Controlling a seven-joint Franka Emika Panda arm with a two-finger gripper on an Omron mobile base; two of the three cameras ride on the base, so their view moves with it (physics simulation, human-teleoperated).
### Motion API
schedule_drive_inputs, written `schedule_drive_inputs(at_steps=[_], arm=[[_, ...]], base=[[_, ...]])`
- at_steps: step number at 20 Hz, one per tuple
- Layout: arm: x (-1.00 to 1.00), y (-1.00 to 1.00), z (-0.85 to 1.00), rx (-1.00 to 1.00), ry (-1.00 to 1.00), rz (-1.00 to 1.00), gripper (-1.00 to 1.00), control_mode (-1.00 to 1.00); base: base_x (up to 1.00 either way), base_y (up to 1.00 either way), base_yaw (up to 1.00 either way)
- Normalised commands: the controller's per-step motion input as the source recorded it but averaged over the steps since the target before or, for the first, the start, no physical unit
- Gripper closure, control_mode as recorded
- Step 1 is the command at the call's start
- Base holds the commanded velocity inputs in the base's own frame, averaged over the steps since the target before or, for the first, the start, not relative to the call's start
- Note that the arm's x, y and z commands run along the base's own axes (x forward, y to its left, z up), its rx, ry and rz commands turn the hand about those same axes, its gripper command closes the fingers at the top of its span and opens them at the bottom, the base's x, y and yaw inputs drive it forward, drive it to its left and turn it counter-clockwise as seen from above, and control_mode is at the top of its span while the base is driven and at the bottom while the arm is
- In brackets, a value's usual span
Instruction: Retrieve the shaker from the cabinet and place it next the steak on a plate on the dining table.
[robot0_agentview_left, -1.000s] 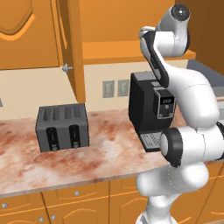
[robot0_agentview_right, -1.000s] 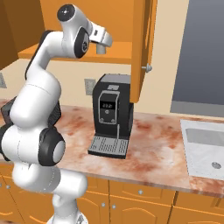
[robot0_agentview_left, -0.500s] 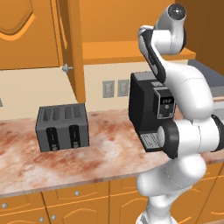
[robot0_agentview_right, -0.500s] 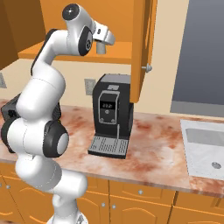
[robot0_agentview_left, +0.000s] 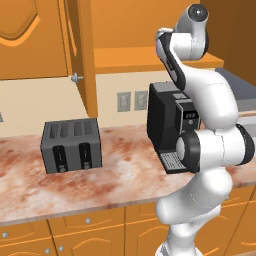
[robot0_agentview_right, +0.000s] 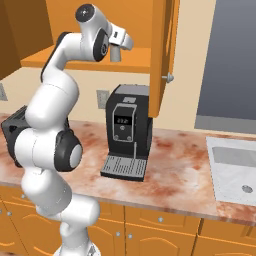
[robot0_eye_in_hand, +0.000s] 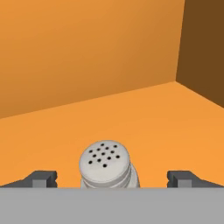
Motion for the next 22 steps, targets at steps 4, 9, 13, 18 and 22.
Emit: schedule_drive_inputs(at_steps=[4, 9, 13, 18, 22], arm=[[0.14, -0.03, 0.0, 0.0, 0.0, 0.0, -1.0, -1.0], [0.04, -0.07, -0.01, 0.0, 0.0, 0.0, 1.0, -1.0], [0.0, -0.01, -0.03, 0.0, 0.0, 0.0, 1.0, -1.0], [0.0, 0.0, 0.0, 0.0, 0.0, 0.0, 1.0, -1.0], [-0.56, 0.0, -0.02, 0.0, 0.0, 0.0, 1.0, -1.0]], base=[[0.0, 0.0, 0.0], [0.0, 0.0, 0.0], [0.0, 0.0, 0.0], [0.0, 0.0, 0.0], [0.0, 0.0, 0.0]])
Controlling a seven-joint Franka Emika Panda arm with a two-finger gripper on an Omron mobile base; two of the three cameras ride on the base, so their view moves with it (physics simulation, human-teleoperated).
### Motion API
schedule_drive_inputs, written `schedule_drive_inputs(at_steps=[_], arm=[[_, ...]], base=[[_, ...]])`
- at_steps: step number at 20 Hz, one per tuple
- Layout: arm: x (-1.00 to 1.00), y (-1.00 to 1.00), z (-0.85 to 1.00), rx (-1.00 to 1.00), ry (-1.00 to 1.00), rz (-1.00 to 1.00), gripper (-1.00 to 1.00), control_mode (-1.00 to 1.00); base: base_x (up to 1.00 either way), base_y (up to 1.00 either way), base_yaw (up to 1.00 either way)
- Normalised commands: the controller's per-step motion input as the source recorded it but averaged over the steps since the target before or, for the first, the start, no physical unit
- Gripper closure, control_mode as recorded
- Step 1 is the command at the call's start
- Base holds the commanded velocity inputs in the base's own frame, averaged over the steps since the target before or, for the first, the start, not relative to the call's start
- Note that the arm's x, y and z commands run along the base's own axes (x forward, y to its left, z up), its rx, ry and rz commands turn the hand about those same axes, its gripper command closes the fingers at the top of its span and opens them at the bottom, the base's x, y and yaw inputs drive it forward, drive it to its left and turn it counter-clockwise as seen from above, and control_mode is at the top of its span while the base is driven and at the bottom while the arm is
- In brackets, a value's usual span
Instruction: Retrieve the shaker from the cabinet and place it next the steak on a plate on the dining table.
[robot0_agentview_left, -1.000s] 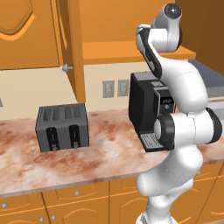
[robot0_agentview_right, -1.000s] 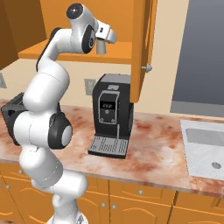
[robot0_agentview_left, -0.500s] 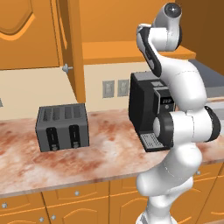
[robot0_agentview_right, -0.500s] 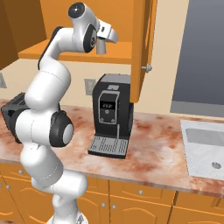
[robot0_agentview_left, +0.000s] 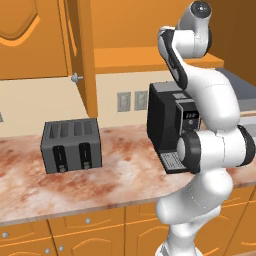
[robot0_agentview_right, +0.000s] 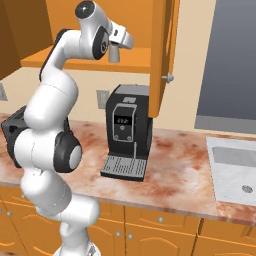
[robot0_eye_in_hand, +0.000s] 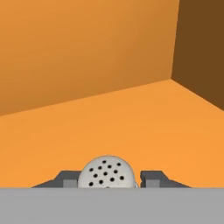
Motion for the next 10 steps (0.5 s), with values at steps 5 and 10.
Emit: schedule_drive_inputs(at_steps=[5, 10], arm=[[-0.95, 0.0, 0.0, 0.0, -0.01, 0.05, 1.0, -1.0], [-1.0, 0.06, -0.08, 0.0, -0.13, 0.13, 1.0, -1.0]], base=[[0.0, 0.0, 0.0], [0.0, 0.0, 0.0]])
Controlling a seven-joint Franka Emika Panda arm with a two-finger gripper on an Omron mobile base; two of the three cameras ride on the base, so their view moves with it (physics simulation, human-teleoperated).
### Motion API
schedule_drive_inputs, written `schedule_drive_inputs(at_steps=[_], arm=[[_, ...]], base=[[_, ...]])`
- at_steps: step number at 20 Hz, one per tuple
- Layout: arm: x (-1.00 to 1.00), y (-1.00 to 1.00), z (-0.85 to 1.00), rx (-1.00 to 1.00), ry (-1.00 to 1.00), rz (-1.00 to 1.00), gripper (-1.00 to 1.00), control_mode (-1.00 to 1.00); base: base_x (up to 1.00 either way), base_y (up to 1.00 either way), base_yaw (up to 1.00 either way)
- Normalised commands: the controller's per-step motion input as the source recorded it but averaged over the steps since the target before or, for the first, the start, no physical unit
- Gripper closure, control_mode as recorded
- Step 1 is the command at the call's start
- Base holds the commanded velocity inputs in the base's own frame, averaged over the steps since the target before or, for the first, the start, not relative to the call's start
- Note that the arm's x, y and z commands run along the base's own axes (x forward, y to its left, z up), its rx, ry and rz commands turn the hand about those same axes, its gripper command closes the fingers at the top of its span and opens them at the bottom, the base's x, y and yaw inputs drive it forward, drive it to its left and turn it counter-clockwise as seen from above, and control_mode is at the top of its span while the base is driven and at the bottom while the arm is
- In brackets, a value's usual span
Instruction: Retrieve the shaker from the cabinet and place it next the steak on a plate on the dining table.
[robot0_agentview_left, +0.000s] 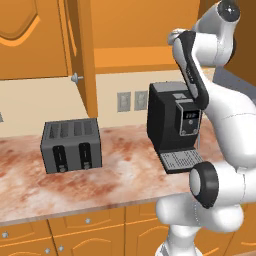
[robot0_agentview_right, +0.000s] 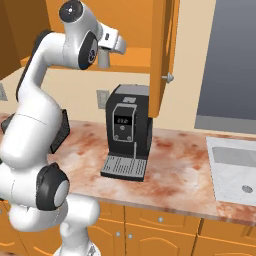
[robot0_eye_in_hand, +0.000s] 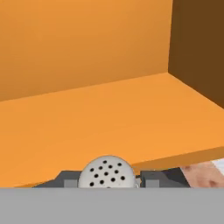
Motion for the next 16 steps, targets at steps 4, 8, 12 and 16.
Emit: schedule_drive_inputs(at_steps=[4, 8, 12, 16], arm=[[-1.0, 0.2, -0.15, 0.0, -0.03, 0.18, 1.0, -1.0], [-0.97, 0.22, -0.18, -0.01, 0.0, 0.17, 1.0, -1.0], [-0.66, 0.08, -0.17, -0.03, 0.0, 0.11, 1.0, -1.0], [-0.69, 0.0, 0.0, 0.0, -0.03, 0.07, 1.0, -1.0]], base=[[0.0, 0.0, 0.0], [0.0, 0.0, 0.0], [0.0, 0.0, 0.0], [0.0, 0.0, 0.0]])
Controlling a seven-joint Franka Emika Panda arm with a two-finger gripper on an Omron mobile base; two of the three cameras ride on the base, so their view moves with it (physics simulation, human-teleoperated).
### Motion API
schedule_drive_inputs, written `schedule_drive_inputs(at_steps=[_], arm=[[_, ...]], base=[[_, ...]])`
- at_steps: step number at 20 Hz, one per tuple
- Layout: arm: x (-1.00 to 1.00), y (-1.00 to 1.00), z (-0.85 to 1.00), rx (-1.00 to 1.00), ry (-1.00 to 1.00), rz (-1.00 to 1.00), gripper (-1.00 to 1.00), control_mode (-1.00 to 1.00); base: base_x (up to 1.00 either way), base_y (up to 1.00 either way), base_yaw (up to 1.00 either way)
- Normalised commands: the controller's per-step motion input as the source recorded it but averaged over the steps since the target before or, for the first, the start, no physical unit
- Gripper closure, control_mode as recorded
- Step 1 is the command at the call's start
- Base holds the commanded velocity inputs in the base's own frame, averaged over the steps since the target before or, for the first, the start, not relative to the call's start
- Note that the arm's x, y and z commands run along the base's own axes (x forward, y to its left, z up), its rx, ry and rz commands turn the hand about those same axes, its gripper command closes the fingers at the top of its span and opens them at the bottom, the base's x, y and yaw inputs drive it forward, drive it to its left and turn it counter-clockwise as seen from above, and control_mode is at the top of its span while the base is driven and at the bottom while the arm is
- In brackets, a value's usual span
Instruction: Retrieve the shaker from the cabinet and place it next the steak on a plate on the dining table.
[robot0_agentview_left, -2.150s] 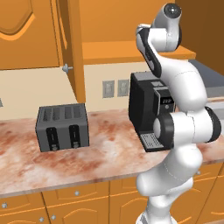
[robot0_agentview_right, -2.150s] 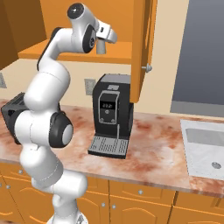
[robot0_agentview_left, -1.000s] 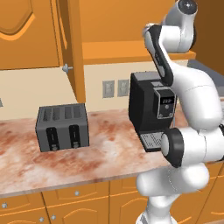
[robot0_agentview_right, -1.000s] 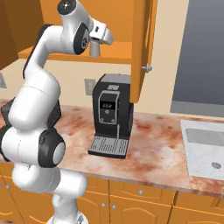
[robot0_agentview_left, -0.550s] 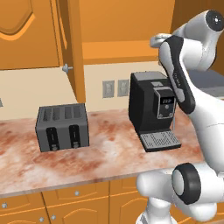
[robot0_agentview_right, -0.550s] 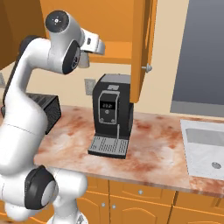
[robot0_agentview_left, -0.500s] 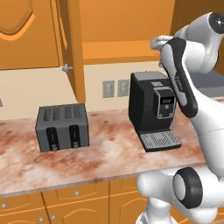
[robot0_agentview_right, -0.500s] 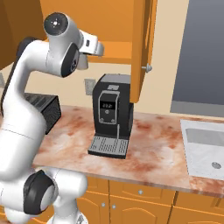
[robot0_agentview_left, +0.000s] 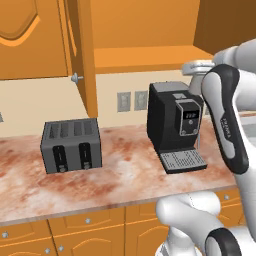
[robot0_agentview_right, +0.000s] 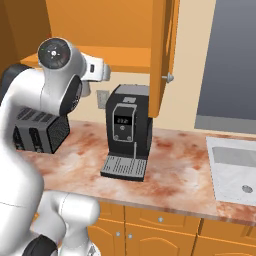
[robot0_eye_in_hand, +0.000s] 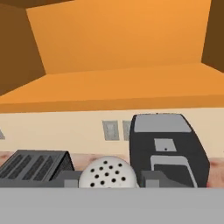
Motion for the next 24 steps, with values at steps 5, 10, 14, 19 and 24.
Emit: schedule_drive_inputs(at_steps=[5, 10, 14, 19, 24], arm=[[-0.58, 0.0, 0.0, 0.0, 0.0, 0.07, 1.0, -1.0], [-0.54, 0.05, -0.02, -0.02, -0.05, 0.01, 1.0, -1.0], [-0.57, 0.19, -0.1, -0.07, 0.01, 0.0, 1.0, -1.0], [-0.07, 0.05, -0.04, -0.02, 0.01, 0.0, 1.0, 1.0], [0.0, 0.0, 0.0, 0.0, 0.0, 0.0, 1.0, 1.0]], base=[[0.0, 0.0, 0.0], [0.0, 0.0, 0.0], [0.0, 0.0, 0.0], [-0.01, 0.07, 0.0], [-0.14, -0.01, 0.0]])
